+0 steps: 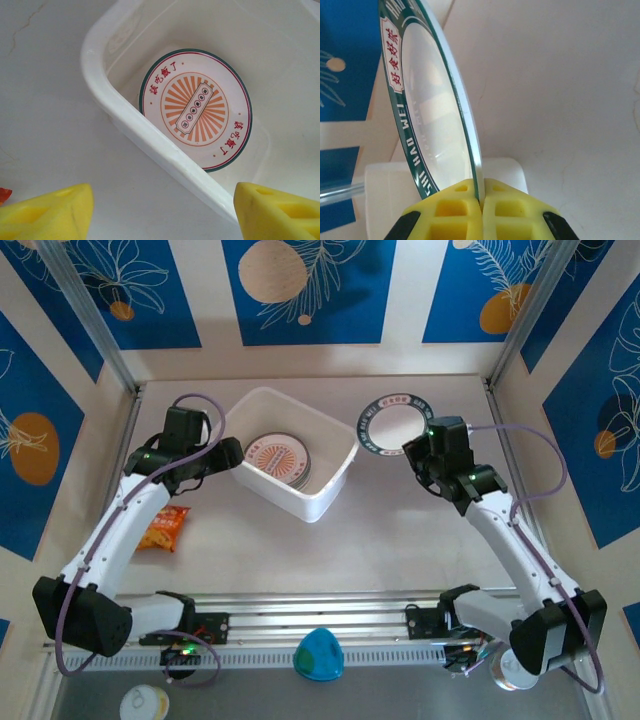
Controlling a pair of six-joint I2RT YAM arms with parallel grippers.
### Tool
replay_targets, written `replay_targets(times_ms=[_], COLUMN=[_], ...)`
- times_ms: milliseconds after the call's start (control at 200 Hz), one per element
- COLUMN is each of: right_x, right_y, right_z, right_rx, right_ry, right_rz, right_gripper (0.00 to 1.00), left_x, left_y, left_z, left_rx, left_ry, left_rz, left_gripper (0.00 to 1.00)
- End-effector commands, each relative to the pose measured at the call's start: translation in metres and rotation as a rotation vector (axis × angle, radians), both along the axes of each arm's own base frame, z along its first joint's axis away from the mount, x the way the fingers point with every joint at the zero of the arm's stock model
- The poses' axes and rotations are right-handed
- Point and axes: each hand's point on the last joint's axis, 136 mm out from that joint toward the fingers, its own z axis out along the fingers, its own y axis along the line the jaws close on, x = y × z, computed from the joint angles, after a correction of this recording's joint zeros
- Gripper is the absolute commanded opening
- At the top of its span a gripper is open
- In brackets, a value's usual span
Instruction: Place the plates into the plastic bin on the countertop
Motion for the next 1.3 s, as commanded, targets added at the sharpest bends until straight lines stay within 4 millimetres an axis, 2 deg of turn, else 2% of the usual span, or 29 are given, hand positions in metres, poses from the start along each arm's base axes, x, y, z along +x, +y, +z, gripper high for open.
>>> replay_targets(times_ms=[0,70,185,375,585,750,880,970,1155,1290], right_x=[0.008,0.009,0.01,0.016,0.032,0.036,0.037,0.038,0.039,0.04], right_y=[0.015,0.029,0.067,0.12,0.173,0.202,0.218,0.226,0.244,0.253], right_z=[0.048,0.06,0.075,0.071,0.049,0.034,0.018,-0.001,-0.029,-0.051], right_rx=[-0.026,-0.027,-0.014,-0.023,-0.008,-0.035,-0.051,-0.04,-0.041,-0.032], right_ry=[-0.107,-0.108,-0.127,-0.103,-0.041,0.011,0.054,0.113,0.18,0.233], right_rz=[0.061,0.089,0.184,0.324,0.465,0.56,0.604,0.619,0.654,0.671], right_gripper=[0.0,0.0,0.0,0.0,0.0,0.0,0.0,0.0,0.0,0.0], left_x=[0.0,0.0,0.001,0.0,0.004,0.005,0.01,0.015,0.025,0.025], left_y=[-0.002,0.0,0.003,0.004,0.007,0.009,0.013,0.014,0.009,0.01], left_z=[0.006,0.01,0.014,0.006,0.012,0.007,0.007,0.008,0.009,0.002], left_rx=[0.012,0.019,0.027,0.023,0.035,0.034,0.047,0.059,0.045,0.043], left_ry=[-0.03,-0.033,-0.041,-0.022,-0.021,-0.002,0.005,0.011,0.025,0.035], left_rz=[-0.04,-0.035,-0.03,-0.018,-0.01,0.007,0.018,0.02,0.021,0.032], left_gripper=[0.75,0.75,0.75,0.75,0.76,0.76,0.76,0.76,0.75,0.76])
